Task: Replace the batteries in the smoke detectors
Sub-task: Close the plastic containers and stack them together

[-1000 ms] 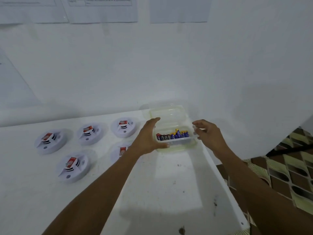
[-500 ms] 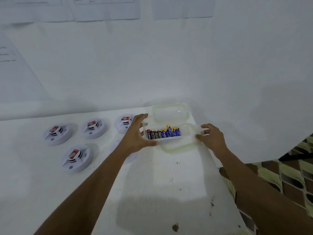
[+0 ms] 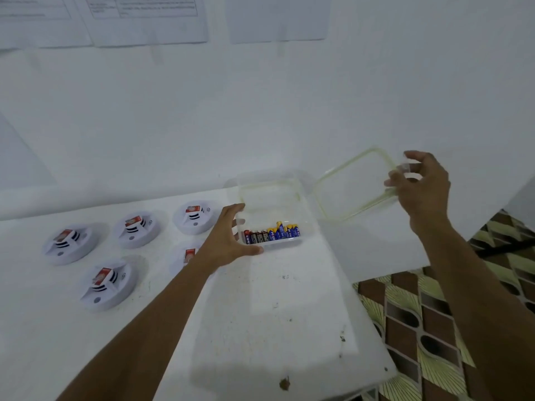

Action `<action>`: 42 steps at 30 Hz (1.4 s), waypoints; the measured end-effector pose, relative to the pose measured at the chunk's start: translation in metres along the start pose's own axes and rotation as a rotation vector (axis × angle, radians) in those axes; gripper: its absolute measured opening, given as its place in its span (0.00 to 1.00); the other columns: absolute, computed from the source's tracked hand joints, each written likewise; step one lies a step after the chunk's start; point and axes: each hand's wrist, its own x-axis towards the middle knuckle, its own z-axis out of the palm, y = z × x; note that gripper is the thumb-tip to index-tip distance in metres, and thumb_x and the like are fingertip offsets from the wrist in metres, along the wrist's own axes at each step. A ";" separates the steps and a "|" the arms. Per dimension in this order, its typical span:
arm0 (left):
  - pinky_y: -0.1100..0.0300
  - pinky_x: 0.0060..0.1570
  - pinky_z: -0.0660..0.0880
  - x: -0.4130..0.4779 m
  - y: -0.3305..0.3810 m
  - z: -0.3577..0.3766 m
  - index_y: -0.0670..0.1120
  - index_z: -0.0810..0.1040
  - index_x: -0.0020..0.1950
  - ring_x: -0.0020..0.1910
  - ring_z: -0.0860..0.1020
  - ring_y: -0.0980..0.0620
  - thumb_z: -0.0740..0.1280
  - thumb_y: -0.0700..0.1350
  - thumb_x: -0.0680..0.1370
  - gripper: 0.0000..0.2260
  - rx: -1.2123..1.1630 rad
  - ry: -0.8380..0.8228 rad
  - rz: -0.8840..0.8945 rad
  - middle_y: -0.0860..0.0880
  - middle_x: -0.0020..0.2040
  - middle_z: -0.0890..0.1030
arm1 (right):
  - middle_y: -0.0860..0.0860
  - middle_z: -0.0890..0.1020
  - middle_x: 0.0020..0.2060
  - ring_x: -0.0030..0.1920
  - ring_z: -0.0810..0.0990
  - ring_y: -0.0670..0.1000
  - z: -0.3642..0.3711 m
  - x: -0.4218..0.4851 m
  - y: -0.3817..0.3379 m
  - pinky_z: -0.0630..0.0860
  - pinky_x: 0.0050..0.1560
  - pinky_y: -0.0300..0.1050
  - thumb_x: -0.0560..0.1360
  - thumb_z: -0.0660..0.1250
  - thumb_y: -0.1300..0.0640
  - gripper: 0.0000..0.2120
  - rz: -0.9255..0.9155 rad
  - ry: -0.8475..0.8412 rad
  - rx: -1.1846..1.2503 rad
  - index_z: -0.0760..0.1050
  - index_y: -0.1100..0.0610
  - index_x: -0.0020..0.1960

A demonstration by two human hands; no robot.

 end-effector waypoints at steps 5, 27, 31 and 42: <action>0.57 0.69 0.61 -0.001 0.005 -0.006 0.54 0.55 0.77 0.72 0.60 0.59 0.81 0.57 0.60 0.52 0.172 -0.001 -0.001 0.59 0.74 0.60 | 0.51 0.77 0.40 0.33 0.83 0.51 0.034 -0.020 -0.018 0.80 0.34 0.45 0.74 0.69 0.69 0.19 0.097 -0.132 0.272 0.73 0.58 0.62; 0.54 0.54 0.79 -0.011 0.025 -0.033 0.44 0.74 0.64 0.49 0.80 0.47 0.61 0.41 0.82 0.11 -0.295 0.227 0.090 0.44 0.53 0.80 | 0.58 0.84 0.53 0.50 0.81 0.55 0.079 -0.041 0.011 0.78 0.54 0.48 0.78 0.63 0.65 0.14 0.374 -0.533 0.471 0.75 0.58 0.63; 0.66 0.43 0.76 -0.012 0.009 -0.014 0.46 0.74 0.64 0.40 0.80 0.54 0.72 0.40 0.74 0.19 0.094 0.287 0.141 0.50 0.55 0.79 | 0.54 0.84 0.54 0.52 0.83 0.52 0.088 -0.054 0.036 0.78 0.59 0.50 0.75 0.70 0.67 0.18 0.237 -0.578 0.189 0.76 0.54 0.62; 0.65 0.47 0.77 -0.017 0.000 -0.002 0.47 0.75 0.64 0.47 0.79 0.54 0.77 0.47 0.69 0.25 0.195 0.399 0.077 0.52 0.57 0.78 | 0.46 0.83 0.54 0.52 0.81 0.46 0.104 -0.056 0.050 0.77 0.61 0.48 0.75 0.71 0.63 0.15 0.098 -0.499 -0.029 0.78 0.53 0.59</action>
